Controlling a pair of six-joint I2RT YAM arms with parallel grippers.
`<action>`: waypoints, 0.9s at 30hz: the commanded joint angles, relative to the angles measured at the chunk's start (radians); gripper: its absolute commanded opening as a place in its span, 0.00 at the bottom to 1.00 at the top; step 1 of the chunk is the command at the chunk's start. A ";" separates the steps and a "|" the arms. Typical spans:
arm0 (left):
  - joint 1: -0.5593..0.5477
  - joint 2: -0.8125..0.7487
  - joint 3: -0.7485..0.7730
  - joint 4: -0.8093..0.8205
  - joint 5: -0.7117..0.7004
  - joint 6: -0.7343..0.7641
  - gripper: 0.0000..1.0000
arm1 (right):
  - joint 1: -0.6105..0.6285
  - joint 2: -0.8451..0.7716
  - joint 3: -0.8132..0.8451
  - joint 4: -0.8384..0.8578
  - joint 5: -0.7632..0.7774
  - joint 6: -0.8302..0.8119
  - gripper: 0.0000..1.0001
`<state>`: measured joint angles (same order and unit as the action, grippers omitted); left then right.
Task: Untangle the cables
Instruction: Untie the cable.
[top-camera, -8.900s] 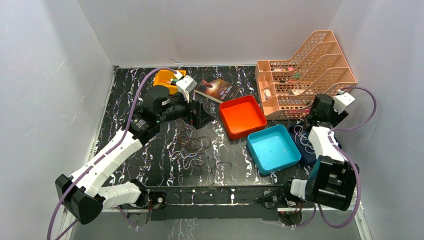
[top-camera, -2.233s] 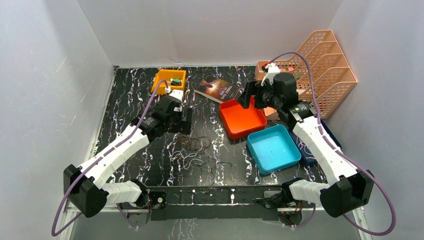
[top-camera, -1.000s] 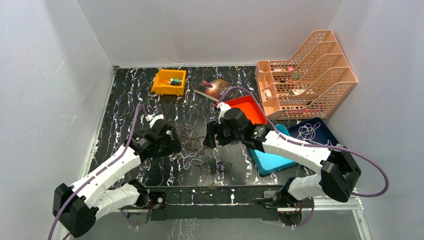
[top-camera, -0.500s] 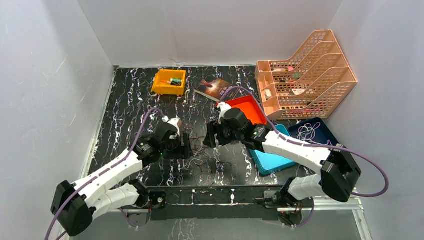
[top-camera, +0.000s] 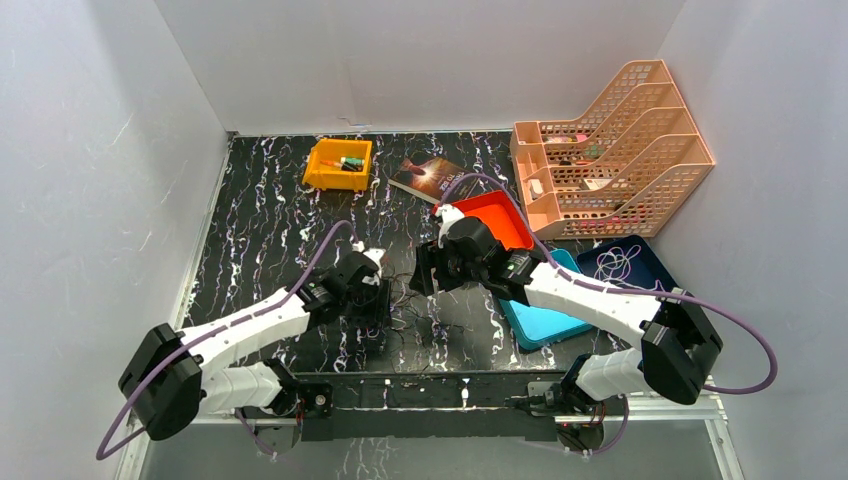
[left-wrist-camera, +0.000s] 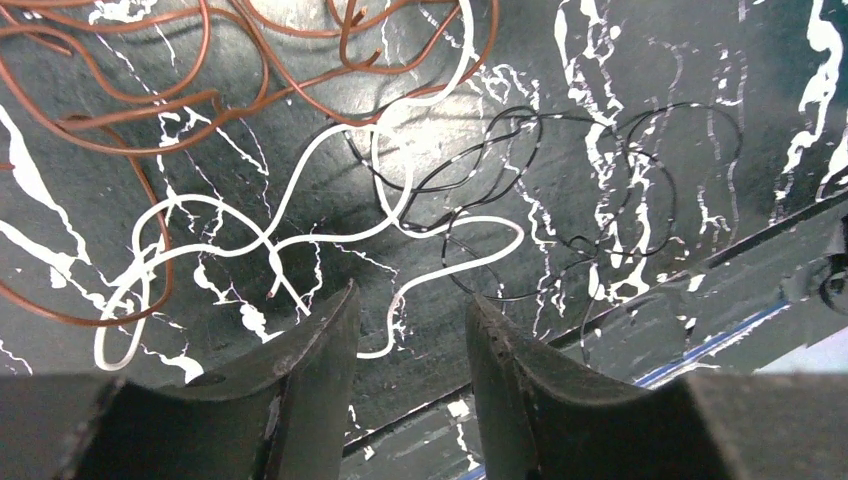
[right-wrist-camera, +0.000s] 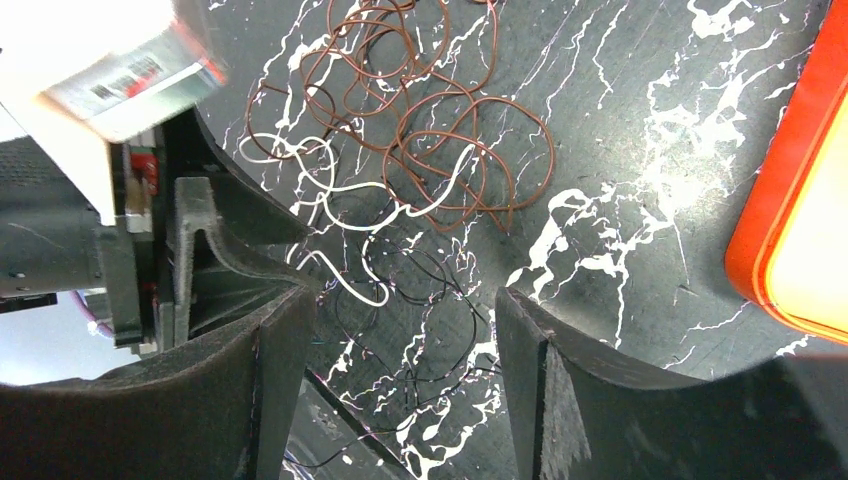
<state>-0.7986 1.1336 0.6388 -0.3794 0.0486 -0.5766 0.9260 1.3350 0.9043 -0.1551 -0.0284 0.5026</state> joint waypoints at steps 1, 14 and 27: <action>-0.014 0.025 -0.022 0.012 0.015 0.003 0.39 | 0.005 -0.013 -0.006 0.032 0.011 0.011 0.73; -0.016 0.100 -0.006 0.041 -0.018 0.006 0.13 | 0.005 -0.026 -0.003 0.014 0.022 0.012 0.73; -0.015 -0.024 0.203 -0.147 -0.139 0.003 0.00 | 0.004 -0.138 -0.052 0.078 0.109 -0.044 0.81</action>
<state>-0.8074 1.2011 0.7021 -0.4278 -0.0040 -0.5758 0.9260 1.2808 0.8650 -0.1562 0.0116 0.5133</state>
